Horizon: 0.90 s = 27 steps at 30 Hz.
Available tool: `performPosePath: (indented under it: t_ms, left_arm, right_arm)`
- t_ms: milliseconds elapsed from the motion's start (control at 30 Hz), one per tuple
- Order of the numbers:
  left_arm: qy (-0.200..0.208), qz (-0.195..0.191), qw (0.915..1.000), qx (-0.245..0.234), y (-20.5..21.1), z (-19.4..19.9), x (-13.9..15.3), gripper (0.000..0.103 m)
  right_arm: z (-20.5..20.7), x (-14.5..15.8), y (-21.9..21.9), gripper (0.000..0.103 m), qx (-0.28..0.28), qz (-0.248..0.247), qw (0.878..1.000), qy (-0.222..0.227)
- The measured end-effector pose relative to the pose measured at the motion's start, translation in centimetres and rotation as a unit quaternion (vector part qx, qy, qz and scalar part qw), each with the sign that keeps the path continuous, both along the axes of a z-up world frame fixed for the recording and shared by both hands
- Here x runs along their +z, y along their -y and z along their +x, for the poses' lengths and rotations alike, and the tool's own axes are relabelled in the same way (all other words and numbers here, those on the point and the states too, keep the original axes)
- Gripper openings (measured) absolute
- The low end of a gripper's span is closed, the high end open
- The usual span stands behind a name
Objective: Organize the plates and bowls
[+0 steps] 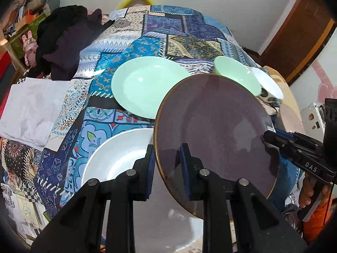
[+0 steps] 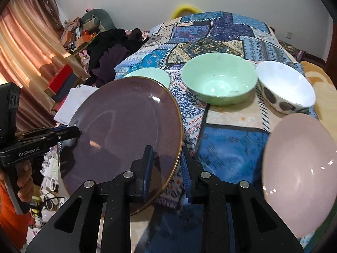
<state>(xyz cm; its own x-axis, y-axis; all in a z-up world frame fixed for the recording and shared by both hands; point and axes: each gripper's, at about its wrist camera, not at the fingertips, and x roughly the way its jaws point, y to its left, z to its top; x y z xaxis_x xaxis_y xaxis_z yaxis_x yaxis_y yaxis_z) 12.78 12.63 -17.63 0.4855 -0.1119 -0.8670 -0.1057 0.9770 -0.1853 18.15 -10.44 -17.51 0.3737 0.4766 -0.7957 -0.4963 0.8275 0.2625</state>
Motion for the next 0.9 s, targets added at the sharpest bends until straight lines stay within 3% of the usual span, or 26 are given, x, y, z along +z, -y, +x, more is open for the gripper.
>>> performPosePath:
  t_ms: [367, 900]
  left_arm:
    - [0.001, 0.009, 0.9996, -0.028, 4.4, -1.7, 1.1, 0.023]
    - [-0.042, -0.002, 0.9974, -0.058, 8.3, -1.4, -2.0, 0.023]
  right_arm:
    - [-2.0, 0.3, 3.2, 0.023, -0.024, -0.003, 1.000, 0.003]
    - [-3.2, -2.1, 6.6, 0.023, -0.047, -0.024, 0.998, -0.025]
